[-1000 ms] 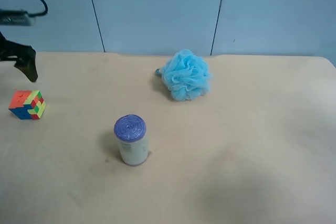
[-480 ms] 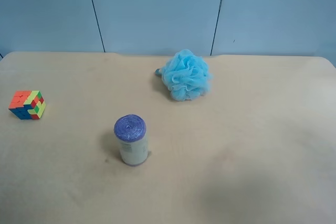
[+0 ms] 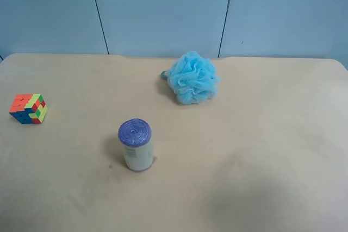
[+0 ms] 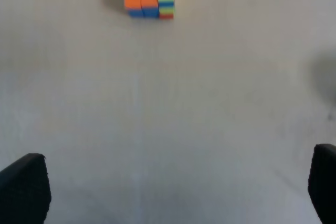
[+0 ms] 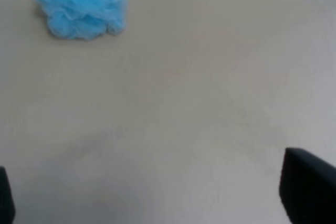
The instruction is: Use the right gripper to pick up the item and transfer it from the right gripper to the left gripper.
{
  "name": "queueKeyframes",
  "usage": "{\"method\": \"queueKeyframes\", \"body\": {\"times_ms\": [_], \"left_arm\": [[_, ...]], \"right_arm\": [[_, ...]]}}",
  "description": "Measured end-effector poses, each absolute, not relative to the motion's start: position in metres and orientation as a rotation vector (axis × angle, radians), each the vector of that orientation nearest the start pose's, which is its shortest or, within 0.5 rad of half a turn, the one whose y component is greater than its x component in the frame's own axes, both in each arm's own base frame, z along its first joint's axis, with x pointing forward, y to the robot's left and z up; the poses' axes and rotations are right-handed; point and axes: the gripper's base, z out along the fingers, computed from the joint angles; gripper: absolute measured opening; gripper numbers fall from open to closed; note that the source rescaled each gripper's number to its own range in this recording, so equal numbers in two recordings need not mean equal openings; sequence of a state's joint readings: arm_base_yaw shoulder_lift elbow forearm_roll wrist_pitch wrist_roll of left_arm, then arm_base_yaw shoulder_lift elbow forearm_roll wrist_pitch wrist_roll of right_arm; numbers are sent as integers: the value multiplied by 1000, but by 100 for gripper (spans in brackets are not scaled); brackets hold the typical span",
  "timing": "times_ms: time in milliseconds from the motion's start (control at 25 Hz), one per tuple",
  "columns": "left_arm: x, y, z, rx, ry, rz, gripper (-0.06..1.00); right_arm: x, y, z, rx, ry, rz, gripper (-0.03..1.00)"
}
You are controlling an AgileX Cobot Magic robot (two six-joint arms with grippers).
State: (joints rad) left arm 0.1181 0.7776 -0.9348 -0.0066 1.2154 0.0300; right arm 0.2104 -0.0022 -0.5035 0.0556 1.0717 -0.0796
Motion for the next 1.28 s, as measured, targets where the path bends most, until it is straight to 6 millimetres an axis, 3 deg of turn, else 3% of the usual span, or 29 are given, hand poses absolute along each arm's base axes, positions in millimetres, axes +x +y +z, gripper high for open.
{"method": "queueKeyframes", "body": {"times_ms": [400, 760, 920, 1280], "left_arm": [[43, 2, 316, -131, 2408, 19, 100], [-6, -5, 282, -114, 2216, 9, 100], [-17, -5, 281, -111, 2125, 35, 100], [-12, -1, 282, -114, 2062, 78, 100]], "right_arm": [[-7, 3, 277, -300, 2030, 148, 99], [-7, 3, 277, -300, 2030, 148, 99], [-7, 3, 277, -300, 2030, 148, 99], [-7, 3, 277, -300, 2030, 148, 99]]}}
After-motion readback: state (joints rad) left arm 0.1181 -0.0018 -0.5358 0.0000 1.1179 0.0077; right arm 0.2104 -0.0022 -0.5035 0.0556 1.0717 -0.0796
